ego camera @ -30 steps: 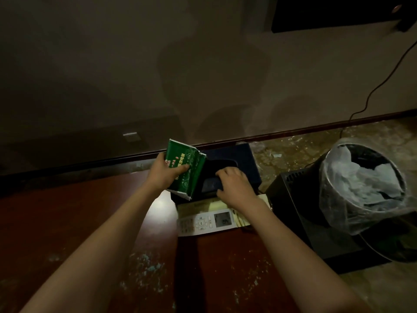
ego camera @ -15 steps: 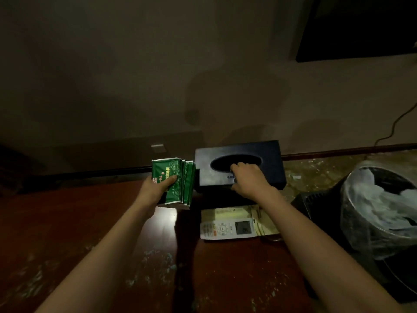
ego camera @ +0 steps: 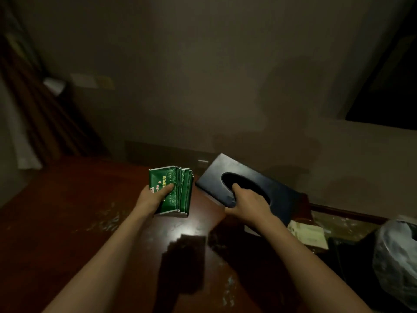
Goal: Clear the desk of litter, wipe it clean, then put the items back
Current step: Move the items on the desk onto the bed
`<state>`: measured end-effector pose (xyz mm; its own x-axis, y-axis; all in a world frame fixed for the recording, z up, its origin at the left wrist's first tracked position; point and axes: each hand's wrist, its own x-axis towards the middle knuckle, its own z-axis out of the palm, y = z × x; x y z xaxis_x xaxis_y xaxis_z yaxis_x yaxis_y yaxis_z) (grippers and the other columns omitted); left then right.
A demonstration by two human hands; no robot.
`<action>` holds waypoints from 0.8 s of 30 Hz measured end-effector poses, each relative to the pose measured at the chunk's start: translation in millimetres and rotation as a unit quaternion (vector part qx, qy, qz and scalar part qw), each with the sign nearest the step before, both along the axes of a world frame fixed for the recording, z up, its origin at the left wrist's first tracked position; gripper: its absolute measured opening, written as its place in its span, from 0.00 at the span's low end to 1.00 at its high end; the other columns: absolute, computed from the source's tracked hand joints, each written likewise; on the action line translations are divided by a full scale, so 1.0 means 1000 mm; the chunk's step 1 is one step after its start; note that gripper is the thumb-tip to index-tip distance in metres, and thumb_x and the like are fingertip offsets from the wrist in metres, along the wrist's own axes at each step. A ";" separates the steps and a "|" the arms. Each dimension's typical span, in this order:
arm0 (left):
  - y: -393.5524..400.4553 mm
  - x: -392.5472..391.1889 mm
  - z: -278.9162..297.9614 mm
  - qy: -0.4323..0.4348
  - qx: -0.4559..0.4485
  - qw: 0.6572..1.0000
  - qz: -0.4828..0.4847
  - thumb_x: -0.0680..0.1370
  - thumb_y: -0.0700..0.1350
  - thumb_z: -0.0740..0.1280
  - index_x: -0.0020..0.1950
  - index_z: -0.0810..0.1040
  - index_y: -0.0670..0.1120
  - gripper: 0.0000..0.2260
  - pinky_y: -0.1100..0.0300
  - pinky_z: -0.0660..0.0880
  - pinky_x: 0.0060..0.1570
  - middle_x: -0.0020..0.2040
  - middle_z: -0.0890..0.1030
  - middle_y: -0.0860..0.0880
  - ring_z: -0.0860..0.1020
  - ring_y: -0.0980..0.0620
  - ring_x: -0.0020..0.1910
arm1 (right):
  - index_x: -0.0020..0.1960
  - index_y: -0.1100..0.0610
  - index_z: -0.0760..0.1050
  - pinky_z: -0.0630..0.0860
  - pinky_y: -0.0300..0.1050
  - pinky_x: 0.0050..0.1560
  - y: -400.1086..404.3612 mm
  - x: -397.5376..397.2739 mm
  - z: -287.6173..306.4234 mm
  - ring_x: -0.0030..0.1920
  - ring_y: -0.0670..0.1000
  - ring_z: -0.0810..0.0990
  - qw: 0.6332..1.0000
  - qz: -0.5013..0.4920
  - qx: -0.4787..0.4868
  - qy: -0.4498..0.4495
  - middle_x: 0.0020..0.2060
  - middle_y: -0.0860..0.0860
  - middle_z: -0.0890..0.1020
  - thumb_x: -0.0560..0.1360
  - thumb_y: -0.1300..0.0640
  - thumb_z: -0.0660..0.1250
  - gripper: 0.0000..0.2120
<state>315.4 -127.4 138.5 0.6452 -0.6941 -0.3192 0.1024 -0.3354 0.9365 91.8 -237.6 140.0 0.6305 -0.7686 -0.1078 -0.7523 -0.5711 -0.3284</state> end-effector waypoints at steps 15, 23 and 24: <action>0.411 0.116 0.004 0.065 -0.097 0.941 0.317 0.74 0.40 0.70 0.50 0.78 0.44 0.06 0.51 0.78 0.50 0.47 0.82 0.42 0.81 0.46 0.44 | 0.52 0.55 0.65 0.62 0.44 0.30 0.319 0.229 0.010 0.30 0.49 0.66 0.960 0.250 0.102 -0.076 0.34 0.51 0.68 0.77 0.50 0.66 0.12; 0.594 0.126 -0.017 0.061 -0.115 0.837 0.531 0.74 0.41 0.71 0.54 0.78 0.42 0.10 0.51 0.77 0.53 0.49 0.82 0.43 0.81 0.44 0.49 | 0.61 0.54 0.64 0.65 0.42 0.25 0.480 0.335 0.008 0.29 0.48 0.73 0.890 0.441 0.114 -0.031 0.36 0.49 0.75 0.76 0.47 0.67 0.20; 0.612 0.123 -0.022 0.069 -0.117 0.820 0.556 0.74 0.41 0.71 0.56 0.78 0.41 0.12 0.50 0.76 0.54 0.50 0.82 0.42 0.81 0.44 0.50 | 0.61 0.54 0.64 0.65 0.41 0.24 0.499 0.347 0.006 0.30 0.48 0.74 0.878 0.466 0.109 -0.024 0.37 0.49 0.76 0.76 0.46 0.67 0.20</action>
